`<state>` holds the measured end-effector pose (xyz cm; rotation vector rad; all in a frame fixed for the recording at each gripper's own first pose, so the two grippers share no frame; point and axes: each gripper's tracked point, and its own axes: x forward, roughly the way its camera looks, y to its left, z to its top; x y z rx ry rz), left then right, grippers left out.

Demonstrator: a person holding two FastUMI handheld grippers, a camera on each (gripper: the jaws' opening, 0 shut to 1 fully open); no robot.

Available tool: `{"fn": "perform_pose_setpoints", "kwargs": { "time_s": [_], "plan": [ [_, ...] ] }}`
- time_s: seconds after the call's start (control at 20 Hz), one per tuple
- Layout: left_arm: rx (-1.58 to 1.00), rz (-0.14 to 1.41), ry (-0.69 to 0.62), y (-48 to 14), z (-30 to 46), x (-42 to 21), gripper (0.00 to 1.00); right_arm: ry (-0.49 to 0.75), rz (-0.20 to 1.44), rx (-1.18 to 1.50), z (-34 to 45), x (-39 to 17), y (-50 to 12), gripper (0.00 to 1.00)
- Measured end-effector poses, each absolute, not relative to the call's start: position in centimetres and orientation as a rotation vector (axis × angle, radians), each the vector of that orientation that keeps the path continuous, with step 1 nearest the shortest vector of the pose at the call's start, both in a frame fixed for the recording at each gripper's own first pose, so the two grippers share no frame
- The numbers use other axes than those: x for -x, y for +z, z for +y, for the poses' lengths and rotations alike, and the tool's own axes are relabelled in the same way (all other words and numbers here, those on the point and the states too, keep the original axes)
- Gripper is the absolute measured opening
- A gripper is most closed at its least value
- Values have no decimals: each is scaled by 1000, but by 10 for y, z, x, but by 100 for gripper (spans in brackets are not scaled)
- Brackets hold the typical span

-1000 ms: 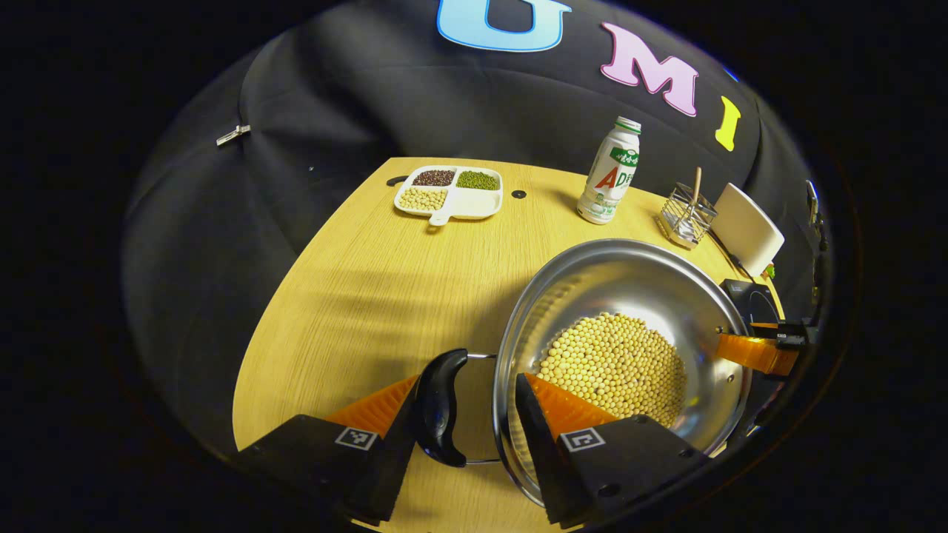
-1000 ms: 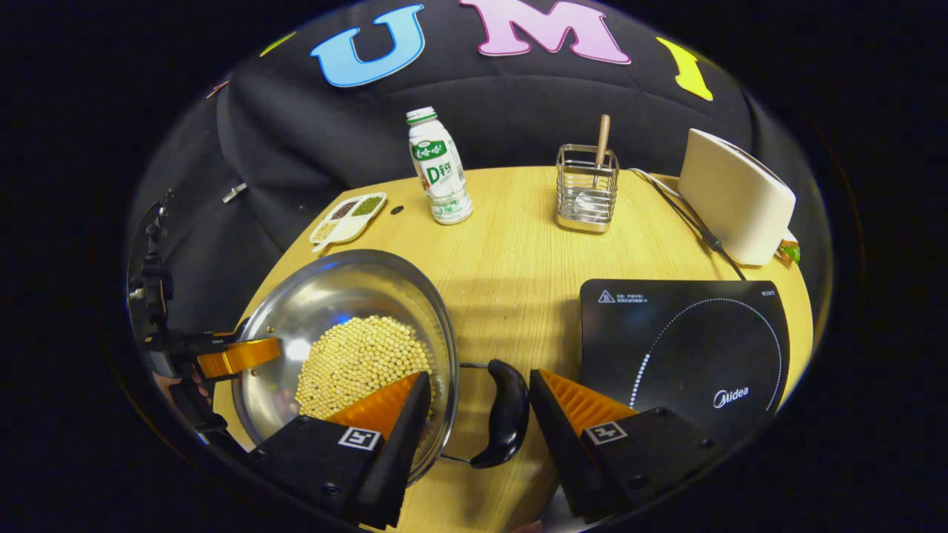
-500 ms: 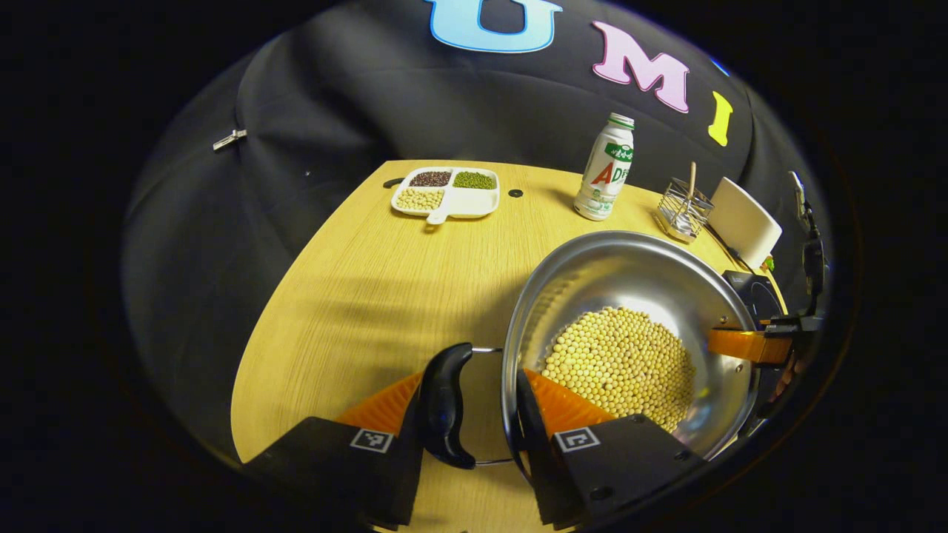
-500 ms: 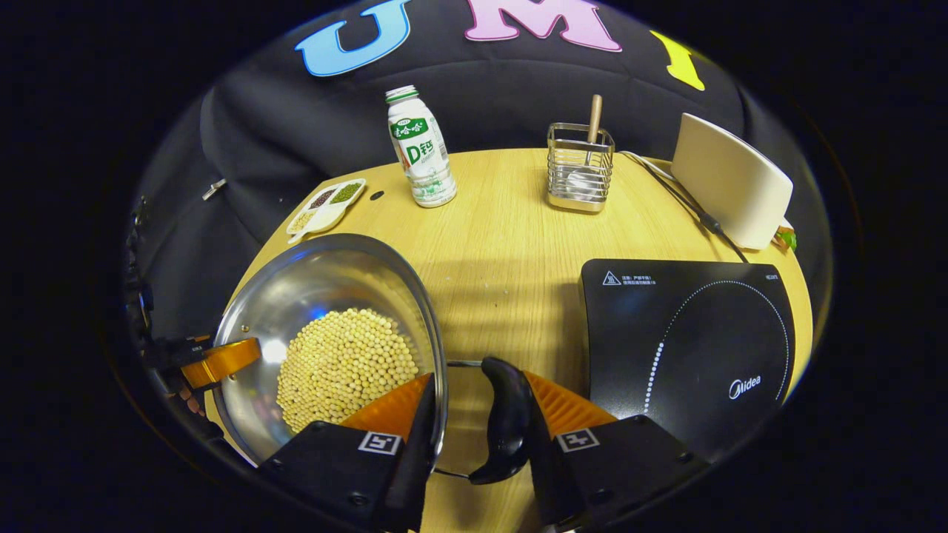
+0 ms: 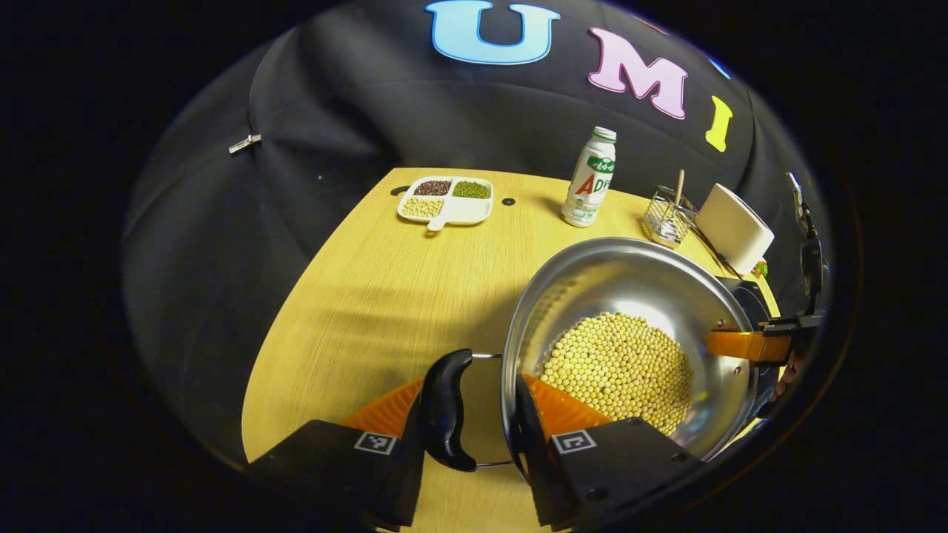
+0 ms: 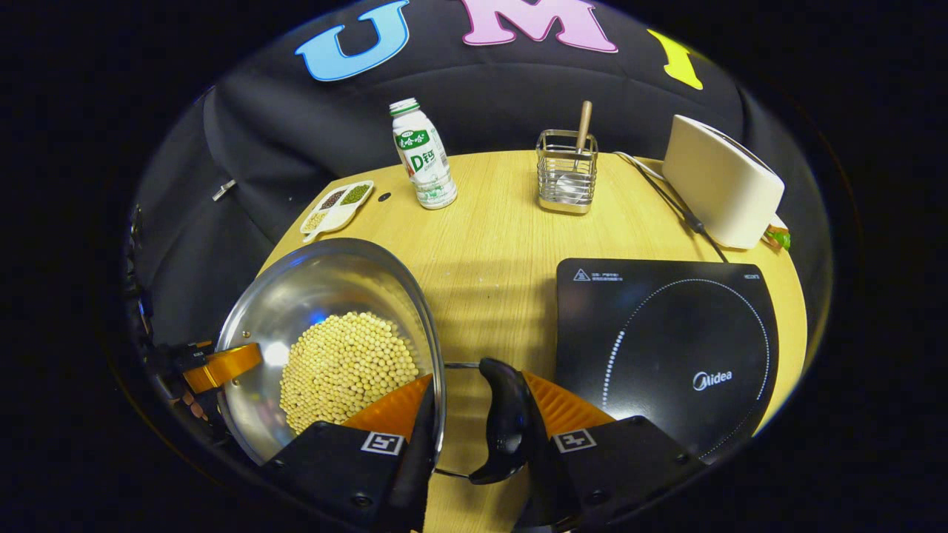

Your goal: First push the handle of the pot to place it horizontally, then grasp the pot with both hands and set it on the induction cooktop.

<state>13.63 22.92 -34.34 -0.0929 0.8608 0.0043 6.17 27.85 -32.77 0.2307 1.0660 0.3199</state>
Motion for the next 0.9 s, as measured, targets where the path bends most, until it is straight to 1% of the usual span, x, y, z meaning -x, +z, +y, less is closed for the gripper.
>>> {"fn": "perform_pose_setpoints", "kwargs": {
  "time_s": [0.05, 0.25, 0.3, 0.35, 0.4, 0.45, 0.5, 0.9],
  "plan": [
    [85, 855, 4, -336, 225, -134, 61, 322, 1065, -232, 273, -59, -322, 58],
    [78, 847, -4, -314, 200, -125, 61, 319, 1055, -241, 244, -56, -303, 58],
    [81, 845, -9, -311, 192, -124, 61, 315, 1045, -238, 235, -57, -299, 54],
    [84, 848, -15, -308, 183, -123, 62, 311, 1041, -237, 226, -57, -296, 58],
    [87, 844, -21, -304, 174, -123, 62, 305, 1038, -238, 216, -56, -293, 58],
    [89, 847, -30, -303, 165, -122, 61, 299, 1036, -239, 207, -57, -292, 54],
    [89, 847, -37, -301, 156, -123, 61, 292, 1033, -239, 198, -57, -291, 58],
    [62, 847, -107, -294, 75, -132, 62, 216, 1027, -254, 115, -59, -307, 58]
  ]
}}
